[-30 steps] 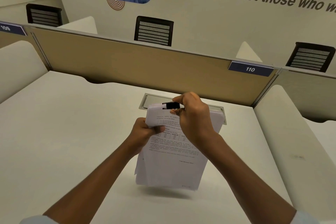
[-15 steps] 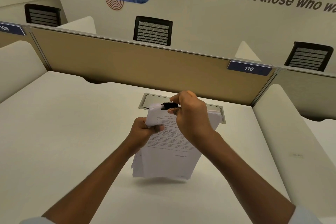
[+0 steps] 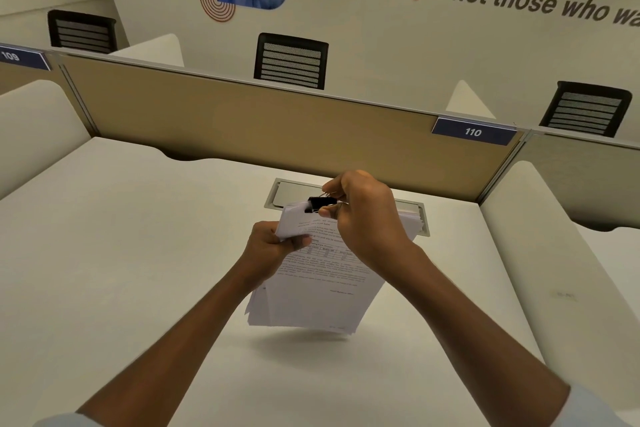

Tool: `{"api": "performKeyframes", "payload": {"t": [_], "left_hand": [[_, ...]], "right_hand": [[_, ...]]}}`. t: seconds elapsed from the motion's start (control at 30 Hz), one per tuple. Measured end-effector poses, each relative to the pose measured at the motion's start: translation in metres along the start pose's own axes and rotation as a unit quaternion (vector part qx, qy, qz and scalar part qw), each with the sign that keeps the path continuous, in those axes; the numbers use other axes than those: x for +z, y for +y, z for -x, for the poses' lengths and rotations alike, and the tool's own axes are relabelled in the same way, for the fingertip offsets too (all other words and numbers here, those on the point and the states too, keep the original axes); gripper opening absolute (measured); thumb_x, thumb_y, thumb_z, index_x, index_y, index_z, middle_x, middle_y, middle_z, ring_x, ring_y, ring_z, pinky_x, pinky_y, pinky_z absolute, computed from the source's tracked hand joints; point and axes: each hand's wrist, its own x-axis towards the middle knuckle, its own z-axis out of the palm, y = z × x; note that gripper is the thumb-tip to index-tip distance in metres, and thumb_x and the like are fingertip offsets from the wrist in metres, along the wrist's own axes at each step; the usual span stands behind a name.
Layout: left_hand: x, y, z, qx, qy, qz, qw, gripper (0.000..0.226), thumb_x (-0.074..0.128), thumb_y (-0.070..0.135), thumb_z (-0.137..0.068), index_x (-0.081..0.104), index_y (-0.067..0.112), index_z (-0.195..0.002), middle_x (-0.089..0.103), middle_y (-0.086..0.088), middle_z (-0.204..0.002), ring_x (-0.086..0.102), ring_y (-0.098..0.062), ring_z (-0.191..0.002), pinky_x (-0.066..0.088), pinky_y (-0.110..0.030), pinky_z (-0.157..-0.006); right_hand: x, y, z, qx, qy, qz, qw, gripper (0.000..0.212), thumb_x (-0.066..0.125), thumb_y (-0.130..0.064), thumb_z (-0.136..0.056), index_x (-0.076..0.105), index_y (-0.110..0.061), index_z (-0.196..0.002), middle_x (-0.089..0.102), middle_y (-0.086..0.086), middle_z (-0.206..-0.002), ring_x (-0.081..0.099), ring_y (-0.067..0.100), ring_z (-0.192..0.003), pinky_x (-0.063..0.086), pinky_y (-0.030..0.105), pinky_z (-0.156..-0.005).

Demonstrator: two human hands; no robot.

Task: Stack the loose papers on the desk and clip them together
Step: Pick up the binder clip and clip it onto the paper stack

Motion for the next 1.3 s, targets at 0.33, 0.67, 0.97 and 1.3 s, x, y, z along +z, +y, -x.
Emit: {"api": "performKeyframes", "payload": {"t": [0.33,0.67,0.97,1.3], "left_hand": [[-0.001,-0.001,-0.003,0.018,-0.003,-0.028,0.999,0.021,0.068,0.001,-0.083,0.069,0.004,-0.104,0.067,0.008,-0.082,0.069,0.001,-0.073,0.053,-0.011,-0.063],[0.006,-0.005,-0.002,-0.010,-0.003,0.038,0.999,0.024,0.069,0.002,-0.083,0.068,0.024,-0.091,0.070,0.001,-0.087,0.070,-0.013,-0.074,0.056,-0.017,-0.064],[0.008,-0.005,-0.004,-0.027,-0.014,0.134,0.990,0.024,0.073,0.012,-0.074,0.073,0.020,-0.096,0.076,-0.007,-0.094,0.072,-0.033,-0.090,0.061,-0.041,-0.075],[0.017,0.001,-0.015,-0.041,-0.018,0.216,0.975,0.029,0.070,0.009,-0.073,0.071,0.016,-0.101,0.076,-0.007,-0.098,0.072,-0.031,-0.092,0.061,-0.044,-0.074]], "right_hand": [[-0.011,-0.009,-0.008,0.035,-0.072,0.006,0.997,0.030,0.069,0.004,-0.080,0.065,-0.003,-0.109,0.067,0.012,-0.106,0.064,0.024,-0.097,0.054,0.035,-0.089],[-0.014,-0.007,-0.016,0.059,-0.141,0.029,0.988,0.040,0.073,-0.008,-0.082,0.059,-0.011,-0.119,0.063,0.005,-0.115,0.060,0.019,-0.103,0.052,0.033,-0.091],[-0.012,0.036,0.009,0.084,0.042,0.057,0.994,0.109,0.083,-0.041,-0.065,0.015,-0.023,-0.148,0.025,0.003,-0.154,0.026,0.024,-0.137,0.026,0.044,-0.111],[-0.008,0.132,0.068,0.324,0.045,-0.263,0.908,0.095,0.079,-0.046,-0.060,0.031,-0.024,-0.139,0.050,0.000,-0.135,0.057,0.025,-0.116,0.053,0.042,-0.089]]}}
